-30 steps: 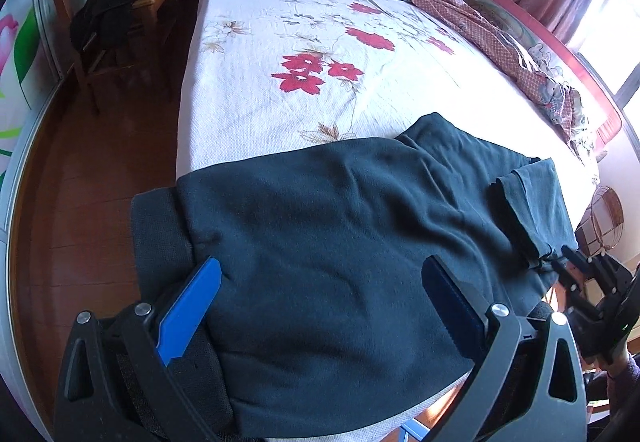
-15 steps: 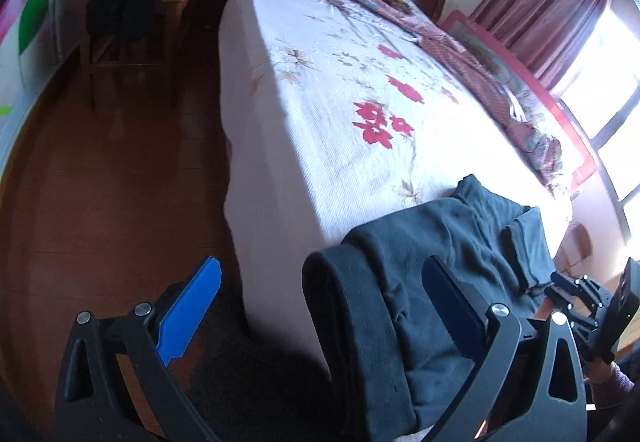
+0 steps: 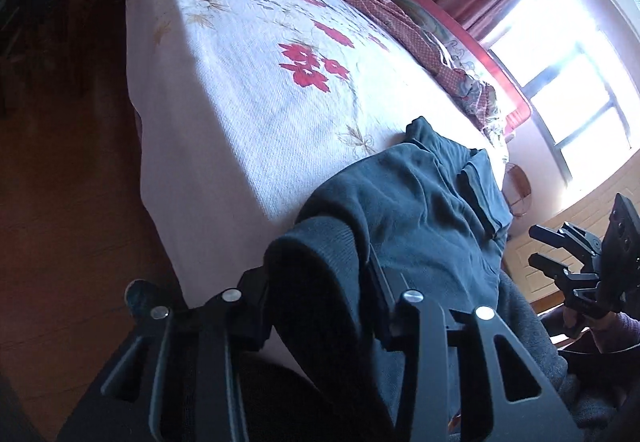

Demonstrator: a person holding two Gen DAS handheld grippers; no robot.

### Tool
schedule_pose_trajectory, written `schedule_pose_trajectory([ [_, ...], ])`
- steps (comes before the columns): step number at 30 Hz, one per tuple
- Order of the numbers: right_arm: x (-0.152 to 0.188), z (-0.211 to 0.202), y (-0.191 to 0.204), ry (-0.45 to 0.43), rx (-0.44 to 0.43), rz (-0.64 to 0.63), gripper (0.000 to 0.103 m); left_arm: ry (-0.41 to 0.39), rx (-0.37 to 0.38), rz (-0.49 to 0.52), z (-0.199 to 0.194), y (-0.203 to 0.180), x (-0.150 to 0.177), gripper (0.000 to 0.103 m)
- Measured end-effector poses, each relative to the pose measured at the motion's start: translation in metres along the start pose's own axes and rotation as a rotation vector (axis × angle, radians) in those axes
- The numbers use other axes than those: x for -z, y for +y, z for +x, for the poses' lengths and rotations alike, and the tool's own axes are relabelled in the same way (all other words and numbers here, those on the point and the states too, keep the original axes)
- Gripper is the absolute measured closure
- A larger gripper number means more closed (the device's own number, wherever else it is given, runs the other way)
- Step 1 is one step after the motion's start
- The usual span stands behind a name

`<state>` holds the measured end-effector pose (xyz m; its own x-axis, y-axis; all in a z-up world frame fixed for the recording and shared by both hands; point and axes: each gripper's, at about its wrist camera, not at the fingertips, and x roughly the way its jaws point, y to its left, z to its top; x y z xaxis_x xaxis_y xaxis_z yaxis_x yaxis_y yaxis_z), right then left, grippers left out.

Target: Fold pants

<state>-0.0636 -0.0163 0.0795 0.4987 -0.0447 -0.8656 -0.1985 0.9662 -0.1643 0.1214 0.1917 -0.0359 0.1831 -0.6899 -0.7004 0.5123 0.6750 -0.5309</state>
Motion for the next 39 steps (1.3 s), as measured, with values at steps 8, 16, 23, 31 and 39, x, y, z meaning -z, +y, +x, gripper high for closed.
schedule_pose_trajectory([
  [8, 0.017, -0.032, 0.101, -0.279, 0.068, -0.333, 0.03, 0.11, -0.131, -0.135, -0.015, -0.041, -0.028, 0.079],
  [16, 0.03, 0.002, 0.196, -0.352, 0.131, -0.618, 0.02, 0.189, -0.212, -0.109, -0.022, -0.08, -0.052, 0.079],
  [23, 0.021, 0.048, 0.236, -0.341, 0.353, -0.755, 0.014, 0.2, -0.208, -0.14, -0.019, -0.081, -0.058, 0.079],
  [31, -0.02, 0.049, 0.213, -0.248, 0.22, -0.646, 0.074, 0.202, -0.188, -0.162, -0.017, -0.078, -0.064, 0.078],
  [39, -0.072, -0.052, 0.069, -0.347, 0.038, -0.195, 0.084, 0.095, -0.099, -0.013, -0.017, -0.154, -0.116, 0.071],
])
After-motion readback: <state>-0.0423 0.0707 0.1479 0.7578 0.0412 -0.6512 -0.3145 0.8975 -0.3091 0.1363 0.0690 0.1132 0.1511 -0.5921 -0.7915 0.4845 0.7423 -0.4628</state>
